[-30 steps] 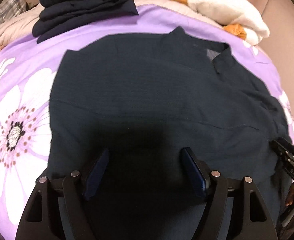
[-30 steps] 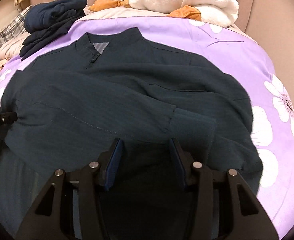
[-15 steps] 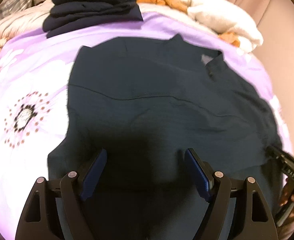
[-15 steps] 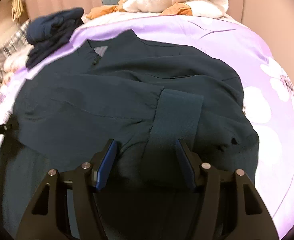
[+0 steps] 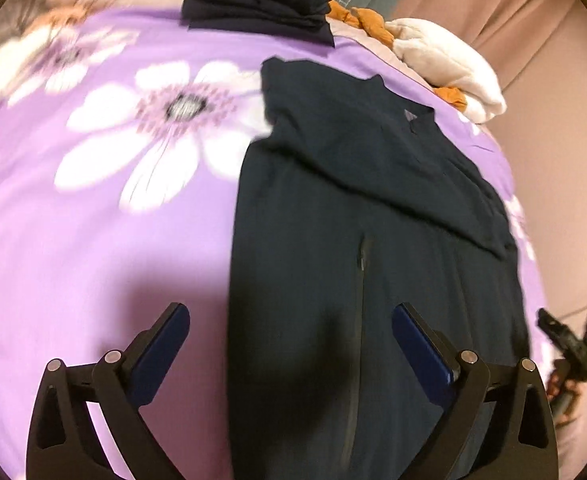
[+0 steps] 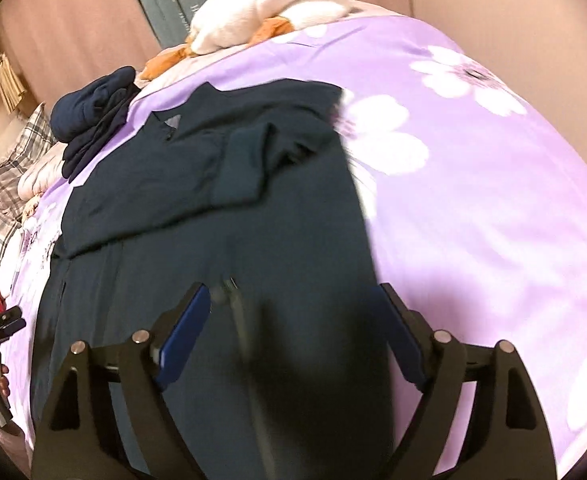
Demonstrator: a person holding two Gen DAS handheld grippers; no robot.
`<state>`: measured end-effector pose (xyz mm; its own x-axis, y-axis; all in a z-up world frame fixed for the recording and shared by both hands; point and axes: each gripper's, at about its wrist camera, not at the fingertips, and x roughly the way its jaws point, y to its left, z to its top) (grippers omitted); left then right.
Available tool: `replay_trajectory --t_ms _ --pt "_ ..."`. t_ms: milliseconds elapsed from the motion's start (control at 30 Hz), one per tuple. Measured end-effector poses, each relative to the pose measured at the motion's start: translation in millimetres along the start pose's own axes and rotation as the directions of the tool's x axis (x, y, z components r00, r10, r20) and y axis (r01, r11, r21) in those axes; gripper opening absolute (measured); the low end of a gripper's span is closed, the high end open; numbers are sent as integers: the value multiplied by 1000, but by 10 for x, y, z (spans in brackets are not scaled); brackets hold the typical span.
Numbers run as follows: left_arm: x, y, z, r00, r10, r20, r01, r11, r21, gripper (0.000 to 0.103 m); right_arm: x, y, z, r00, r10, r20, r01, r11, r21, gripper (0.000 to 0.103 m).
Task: Fold large clothes
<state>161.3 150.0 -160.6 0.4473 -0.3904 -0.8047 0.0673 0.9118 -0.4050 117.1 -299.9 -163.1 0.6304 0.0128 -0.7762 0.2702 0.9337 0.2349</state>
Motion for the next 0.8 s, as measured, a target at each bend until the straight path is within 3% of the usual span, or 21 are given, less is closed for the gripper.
replay_trajectory --t_ms 400,567,800 --pt "-206 220 -689 986 -163 -42 157 981 -116 101 -378 -508 -658 997 54 -53 -44 986 164 85" --pt "-266 262 -835 964 -265 -26 258 953 -159 101 -398 -601 -879 990 103 -93 -83 976 201 85" --pt "-287 242 -986 929 -367 -52 355 921 -159 101 -470 -540 -1092 986 118 -114 -103 986 131 85"
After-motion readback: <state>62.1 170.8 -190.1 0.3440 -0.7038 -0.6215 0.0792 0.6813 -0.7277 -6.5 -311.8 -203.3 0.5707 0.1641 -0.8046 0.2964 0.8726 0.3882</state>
